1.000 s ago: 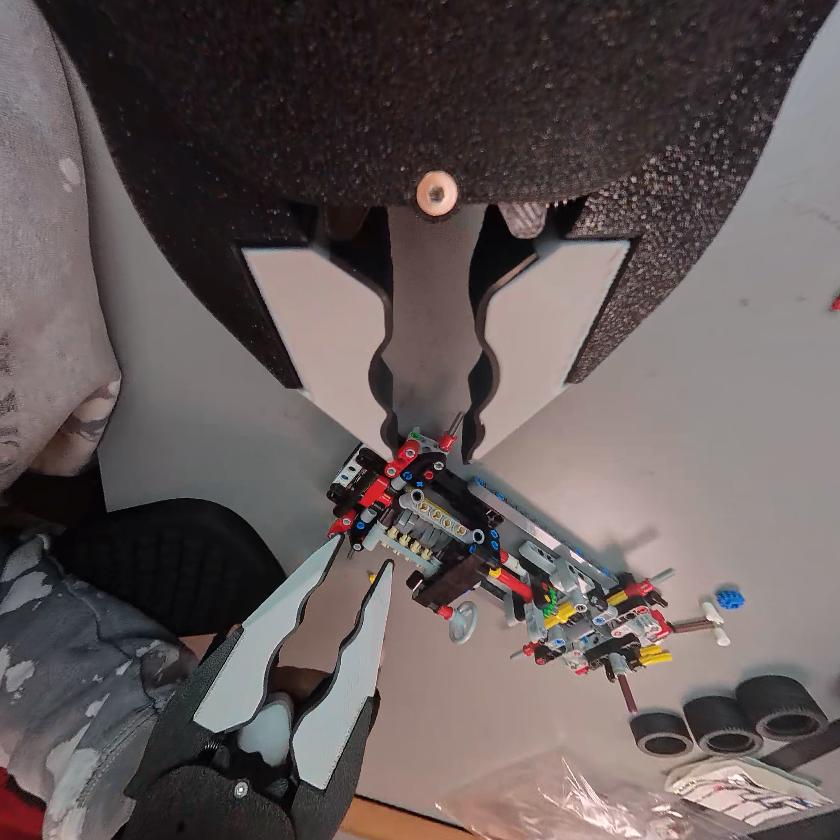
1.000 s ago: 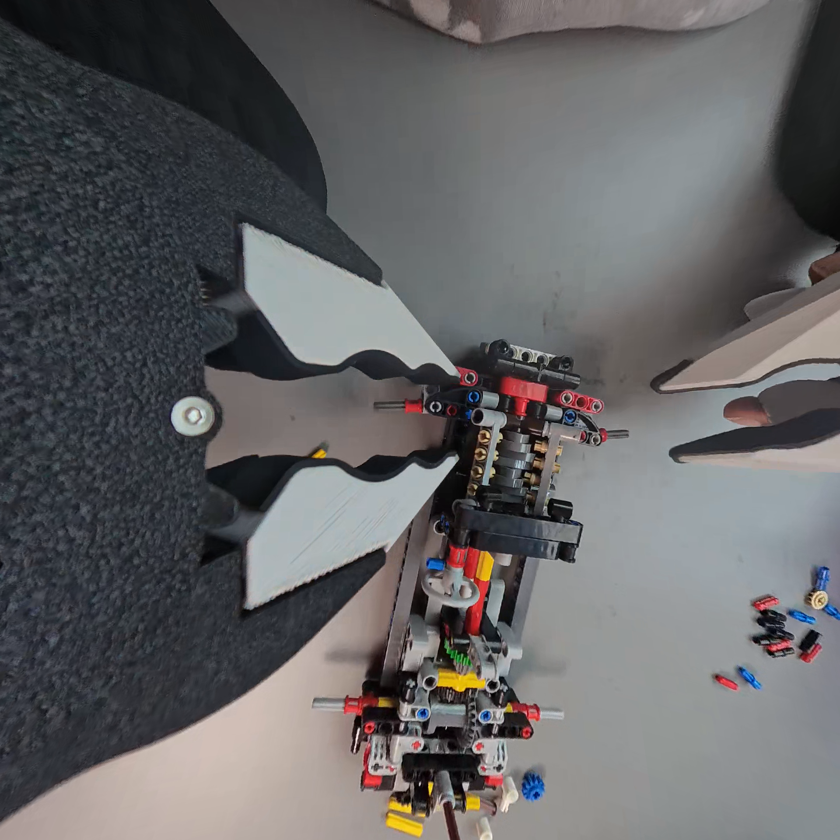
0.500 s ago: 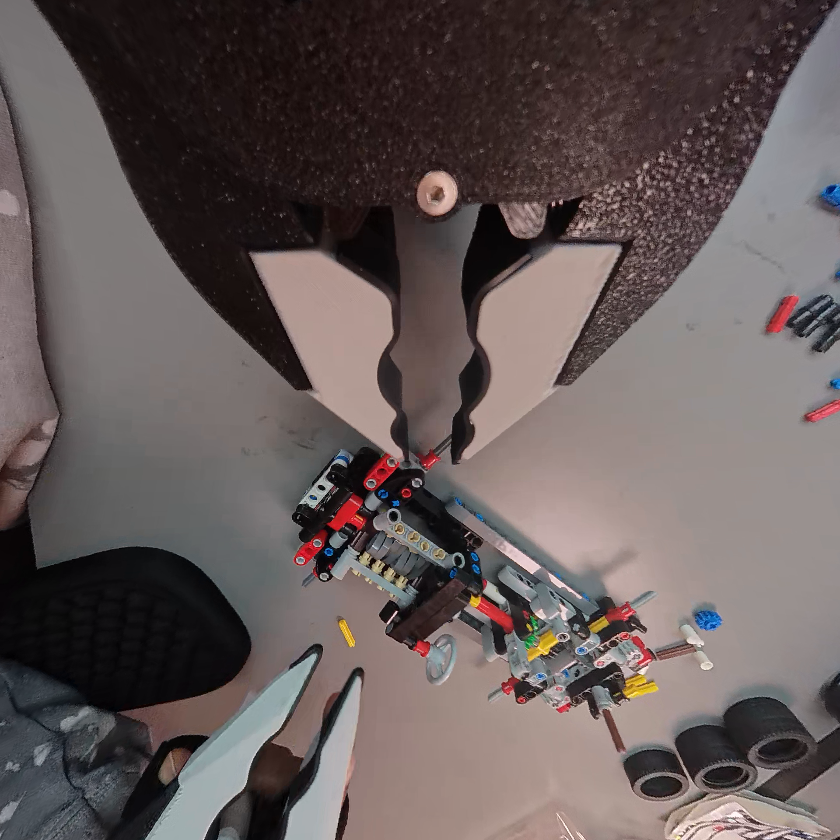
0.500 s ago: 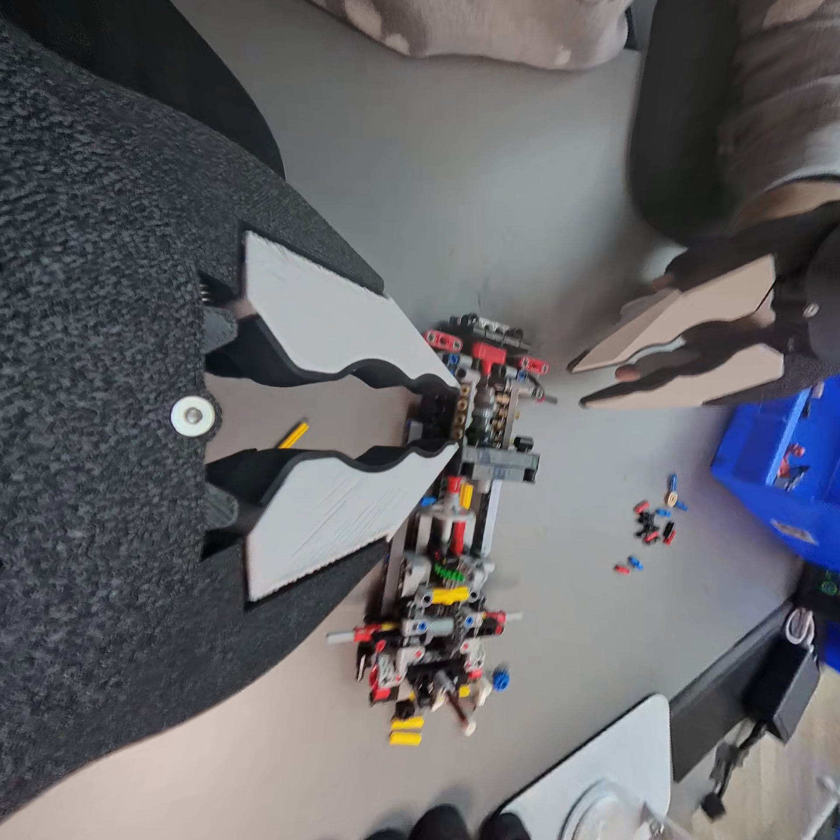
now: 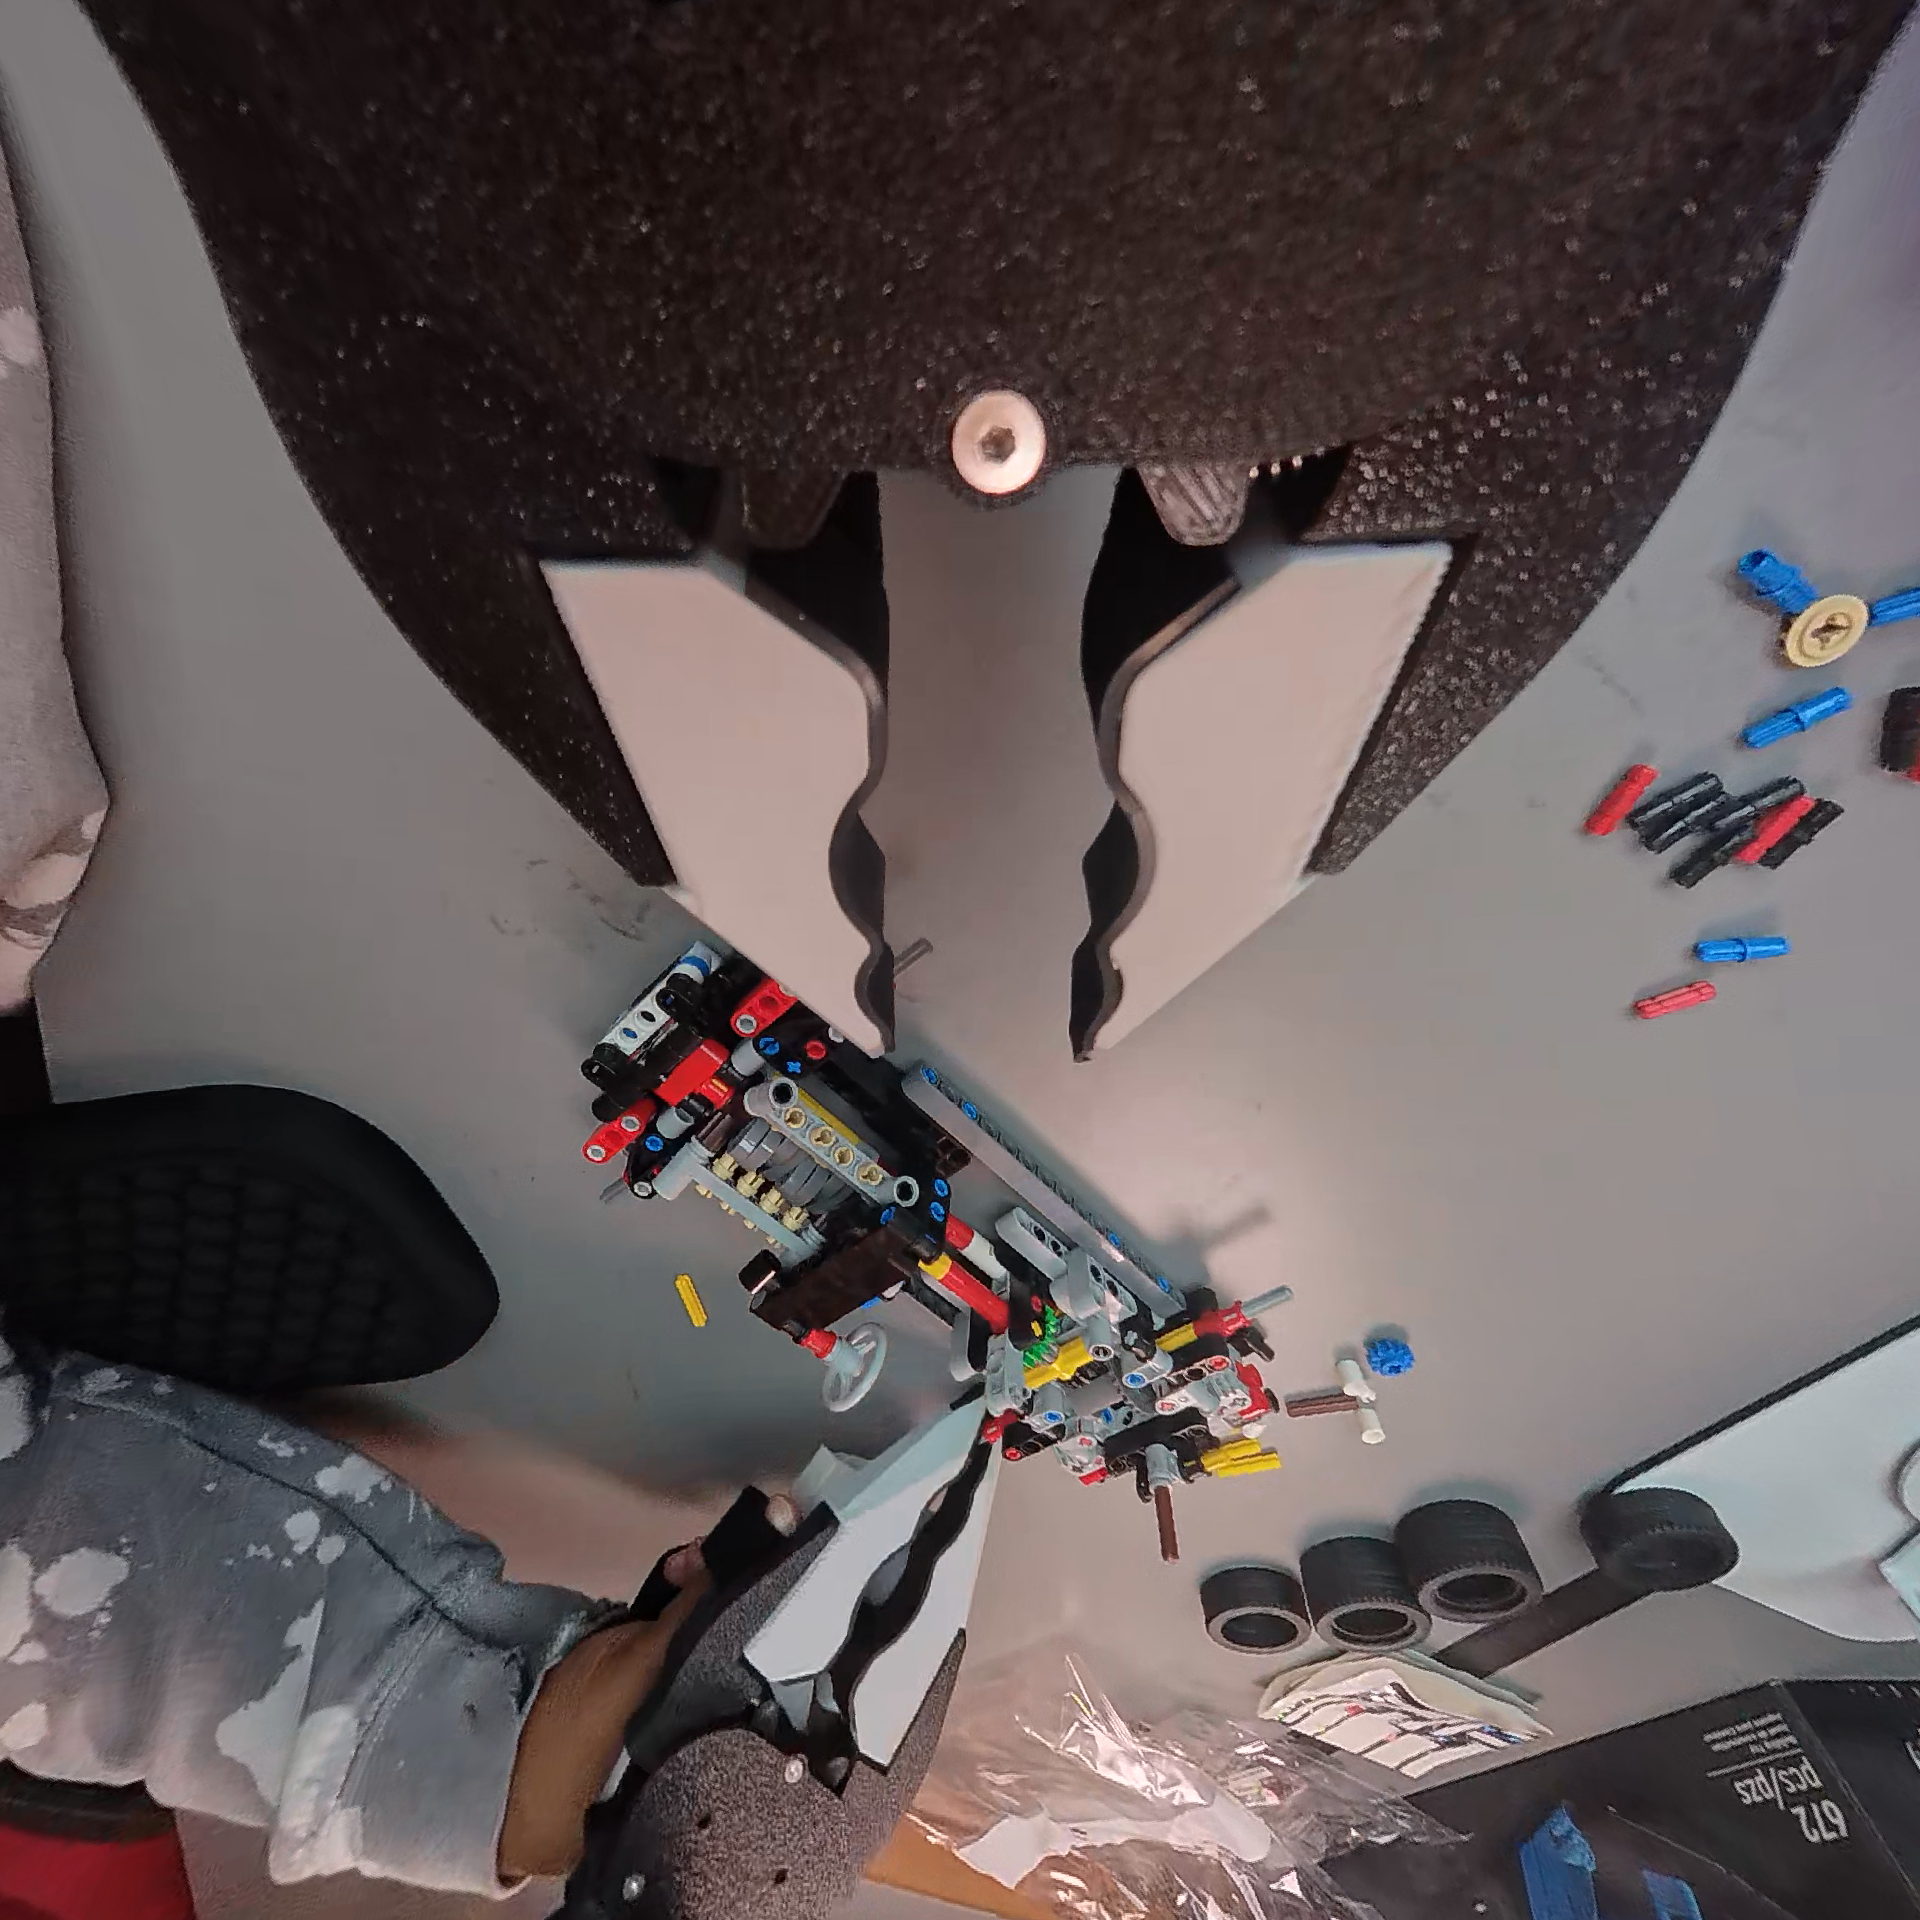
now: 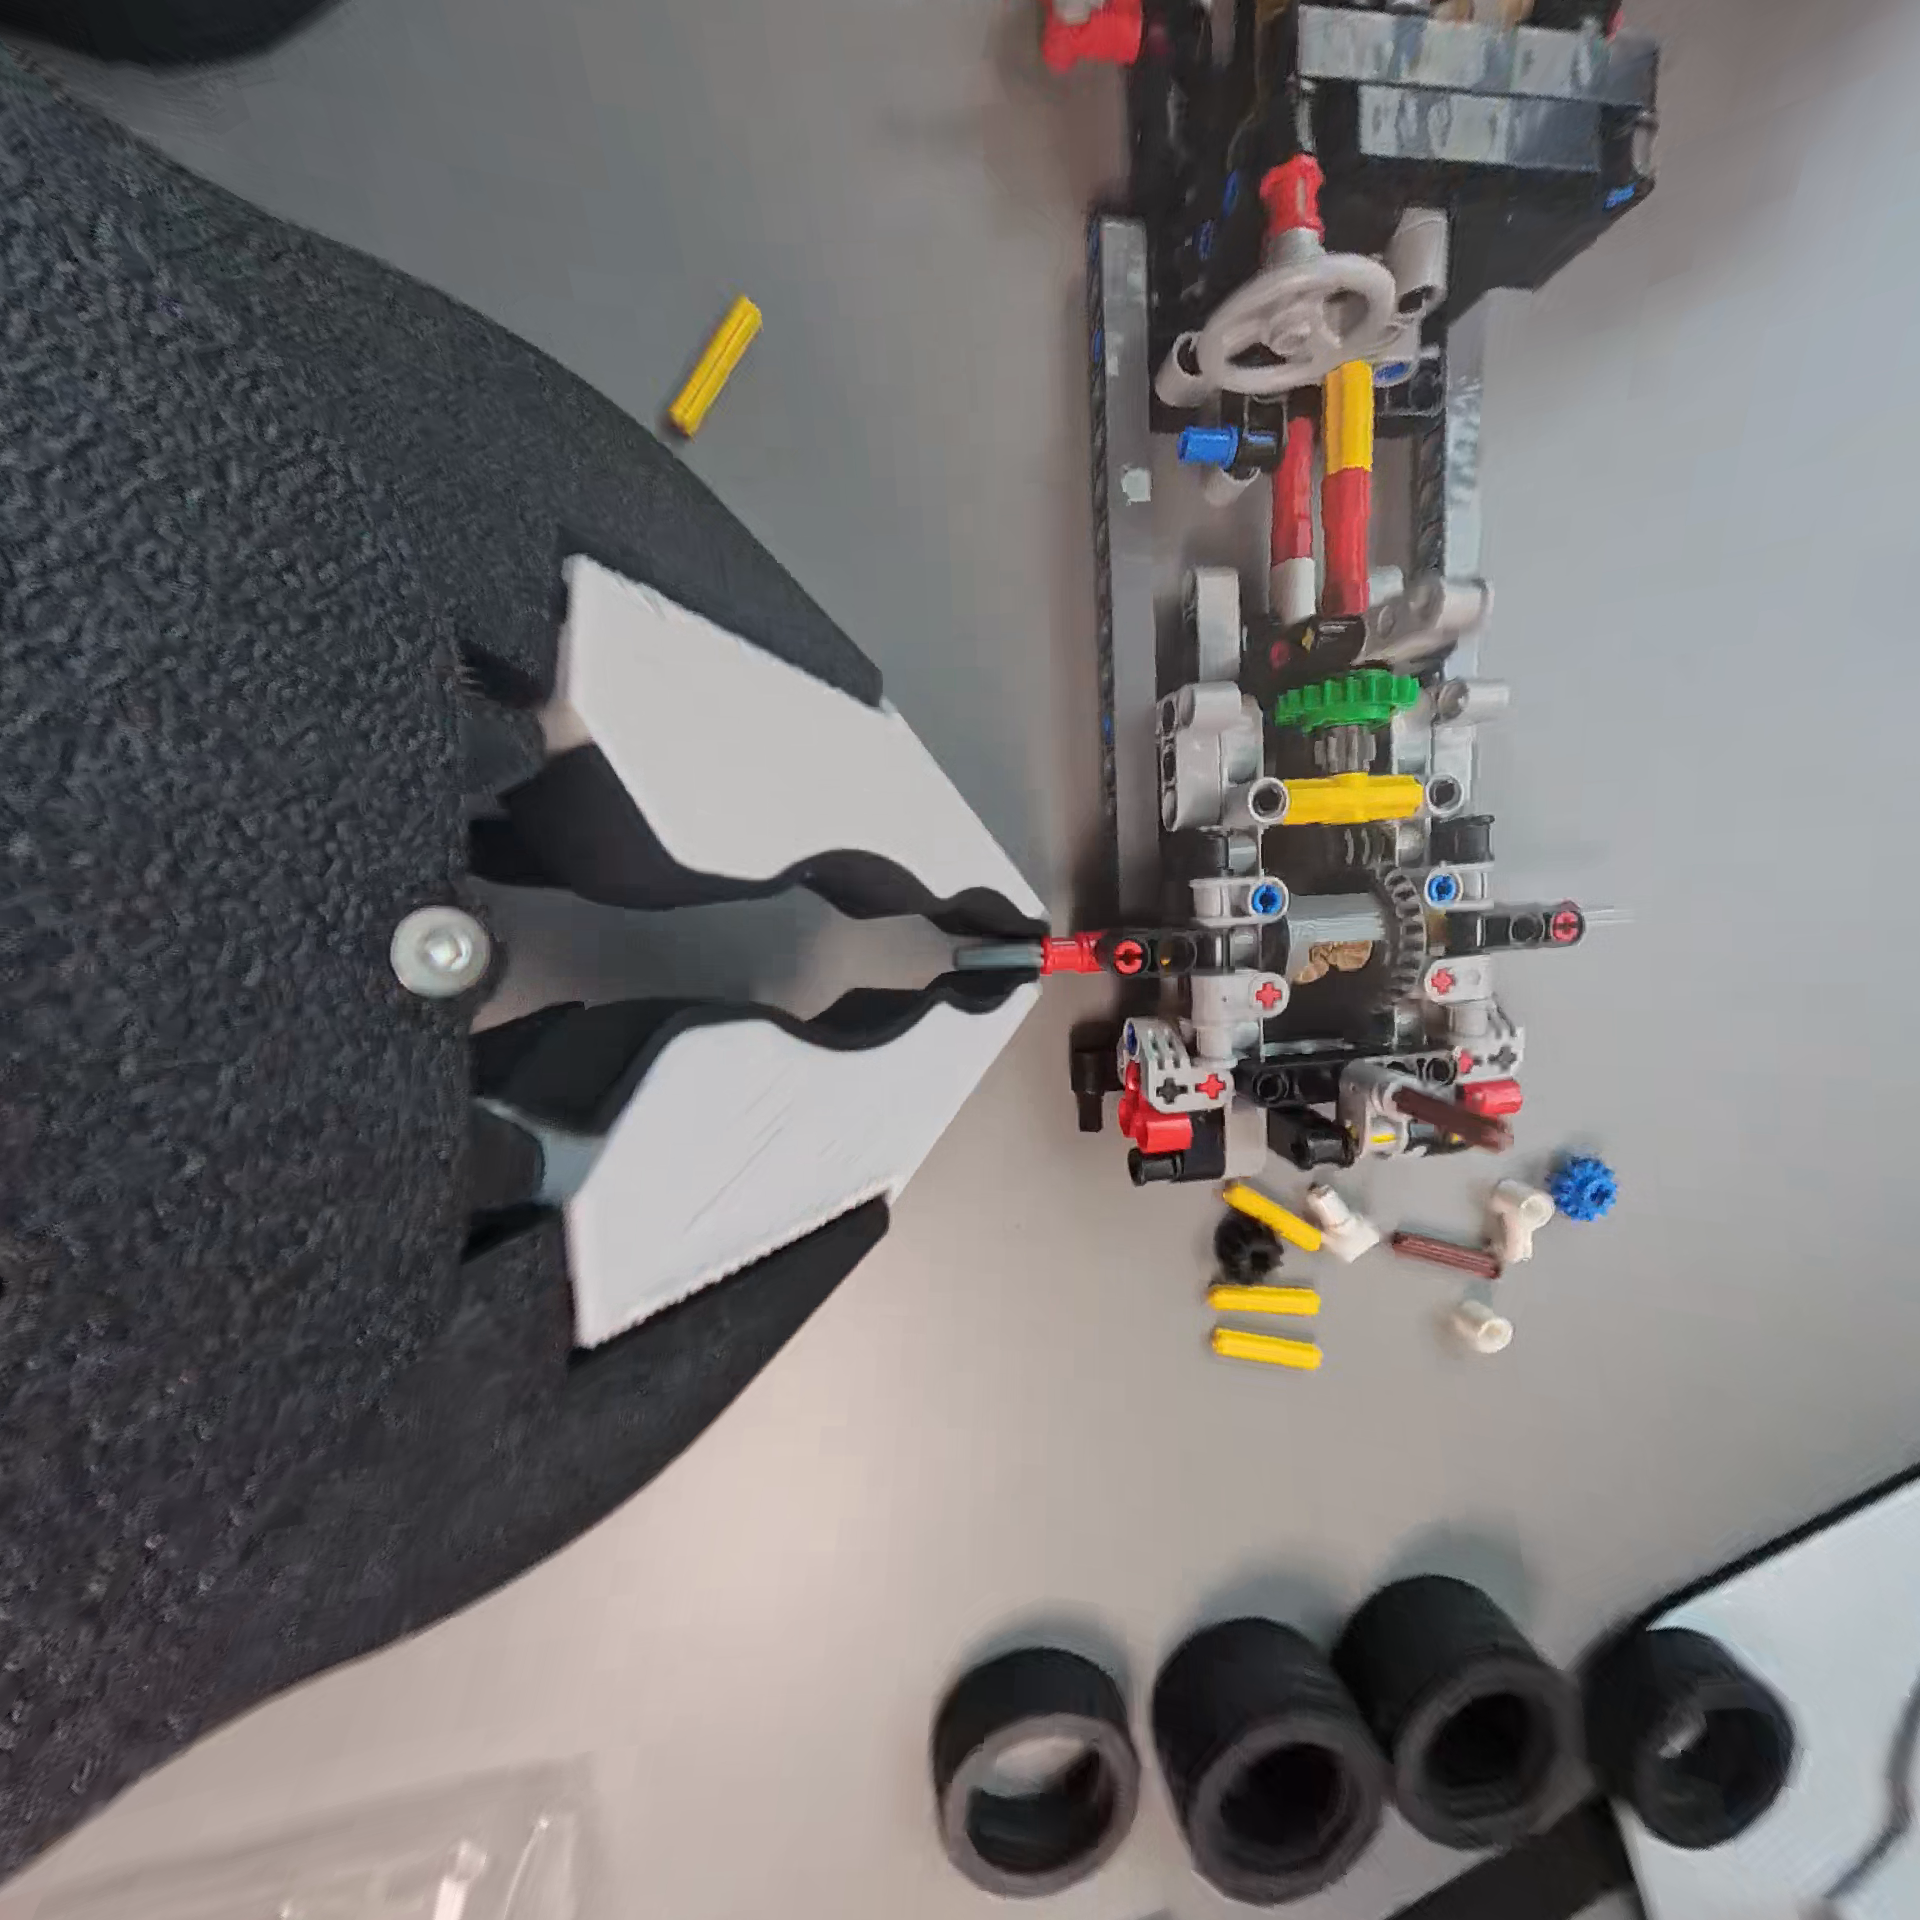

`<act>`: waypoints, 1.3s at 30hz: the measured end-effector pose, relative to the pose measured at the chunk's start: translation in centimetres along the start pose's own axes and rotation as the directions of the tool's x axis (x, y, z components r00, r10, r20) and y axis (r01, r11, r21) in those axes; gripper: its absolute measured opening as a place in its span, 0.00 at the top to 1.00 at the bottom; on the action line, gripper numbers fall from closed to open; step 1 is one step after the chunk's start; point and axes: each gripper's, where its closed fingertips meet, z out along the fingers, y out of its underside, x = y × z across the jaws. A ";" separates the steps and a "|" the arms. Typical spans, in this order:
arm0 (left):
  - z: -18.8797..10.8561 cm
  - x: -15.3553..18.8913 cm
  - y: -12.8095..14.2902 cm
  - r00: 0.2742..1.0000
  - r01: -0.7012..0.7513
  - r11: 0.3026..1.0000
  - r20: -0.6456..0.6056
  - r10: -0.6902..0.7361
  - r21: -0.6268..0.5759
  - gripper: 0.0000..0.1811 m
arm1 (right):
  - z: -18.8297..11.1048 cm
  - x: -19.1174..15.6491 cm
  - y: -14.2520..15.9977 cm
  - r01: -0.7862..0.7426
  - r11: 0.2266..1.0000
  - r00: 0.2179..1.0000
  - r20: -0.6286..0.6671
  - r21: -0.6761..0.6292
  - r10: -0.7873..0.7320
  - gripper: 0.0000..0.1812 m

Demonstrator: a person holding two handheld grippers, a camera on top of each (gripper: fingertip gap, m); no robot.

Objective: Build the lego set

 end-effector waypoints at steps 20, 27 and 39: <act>-1.7 -0.6 -2.6 0.986 0.128 0.980 -0.130 -0.108 0.153 0.76 | -6.4 -11.0 -11.5 0.546 0.647 0.830 -0.239 0.533 -0.504 0.99; -4.3 -0.8 -5.0 0.941 0.288 0.908 -0.265 -0.209 0.305 0.99 | -7.7 -11.9 -12.5 0.503 0.626 0.854 -0.232 0.597 -0.465 0.99; -4.2 -0.4 -5.1 0.912 0.344 0.889 -0.332 -0.240 0.303 0.71 | -6.4 -13.6 -11.5 0.371 0.699 0.896 -0.038 0.612 -0.442 1.00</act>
